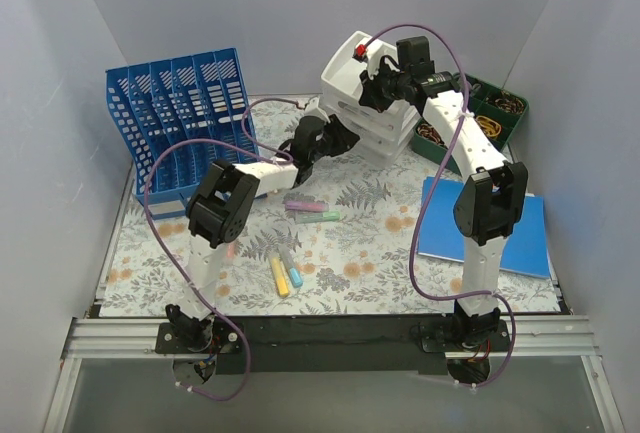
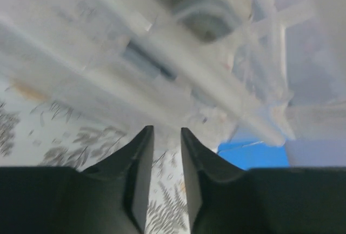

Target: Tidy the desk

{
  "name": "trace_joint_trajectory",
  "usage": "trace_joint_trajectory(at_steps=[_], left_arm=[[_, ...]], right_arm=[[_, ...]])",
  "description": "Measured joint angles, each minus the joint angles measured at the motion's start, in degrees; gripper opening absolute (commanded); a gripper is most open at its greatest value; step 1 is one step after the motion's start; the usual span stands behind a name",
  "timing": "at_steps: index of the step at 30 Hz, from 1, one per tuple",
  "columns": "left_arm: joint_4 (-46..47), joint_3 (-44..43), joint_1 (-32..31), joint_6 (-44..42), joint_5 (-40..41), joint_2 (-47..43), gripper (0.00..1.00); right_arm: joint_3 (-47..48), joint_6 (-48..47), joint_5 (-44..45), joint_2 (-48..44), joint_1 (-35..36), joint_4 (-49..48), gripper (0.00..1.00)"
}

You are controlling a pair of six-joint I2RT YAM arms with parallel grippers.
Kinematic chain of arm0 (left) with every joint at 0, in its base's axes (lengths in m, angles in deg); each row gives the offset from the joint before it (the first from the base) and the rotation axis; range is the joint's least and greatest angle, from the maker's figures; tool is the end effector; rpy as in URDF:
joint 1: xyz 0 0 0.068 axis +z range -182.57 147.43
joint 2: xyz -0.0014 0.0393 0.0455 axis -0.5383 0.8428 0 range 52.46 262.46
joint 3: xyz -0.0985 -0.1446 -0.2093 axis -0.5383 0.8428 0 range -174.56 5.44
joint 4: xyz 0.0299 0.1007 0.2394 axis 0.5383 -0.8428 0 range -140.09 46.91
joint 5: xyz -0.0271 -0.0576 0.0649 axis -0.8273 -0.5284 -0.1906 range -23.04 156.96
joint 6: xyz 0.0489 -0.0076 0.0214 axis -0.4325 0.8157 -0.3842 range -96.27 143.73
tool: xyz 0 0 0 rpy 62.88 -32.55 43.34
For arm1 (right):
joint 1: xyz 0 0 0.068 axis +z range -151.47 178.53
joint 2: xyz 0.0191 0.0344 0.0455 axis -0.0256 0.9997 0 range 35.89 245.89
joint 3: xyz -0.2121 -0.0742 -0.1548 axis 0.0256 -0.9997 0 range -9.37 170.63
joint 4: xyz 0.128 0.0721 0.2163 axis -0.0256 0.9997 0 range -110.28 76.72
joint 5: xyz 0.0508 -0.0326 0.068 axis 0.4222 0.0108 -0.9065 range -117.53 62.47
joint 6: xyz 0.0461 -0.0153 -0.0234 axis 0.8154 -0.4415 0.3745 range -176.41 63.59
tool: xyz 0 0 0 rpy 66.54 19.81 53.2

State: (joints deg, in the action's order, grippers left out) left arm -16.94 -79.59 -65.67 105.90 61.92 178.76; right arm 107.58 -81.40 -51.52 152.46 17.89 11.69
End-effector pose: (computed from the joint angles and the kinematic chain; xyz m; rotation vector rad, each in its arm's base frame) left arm 0.4217 -0.2788 0.1811 -0.8115 1.9494 -1.4144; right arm 0.4419 0.1706 0.3556 -1.0128 1.8311 0.3839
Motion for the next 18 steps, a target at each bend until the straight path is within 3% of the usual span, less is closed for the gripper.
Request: trace_joint_trajectory(at_steps=[6,10,18], left_arm=[[5.05,11.04,0.37,2.32,-0.74,-4.81,0.42],[6.71,11.63,1.66,5.18,-3.19,-4.81,0.48],[11.74,9.88,3.61,11.34,-6.71,-0.79,0.48]], right_arm=[[0.39,0.37,-0.07,0.04,0.31,0.9,0.01],[0.46,0.46,-0.11,0.04,0.31,0.96,0.01],[0.59,0.72,-0.09,0.04,0.28,1.16,0.01]])
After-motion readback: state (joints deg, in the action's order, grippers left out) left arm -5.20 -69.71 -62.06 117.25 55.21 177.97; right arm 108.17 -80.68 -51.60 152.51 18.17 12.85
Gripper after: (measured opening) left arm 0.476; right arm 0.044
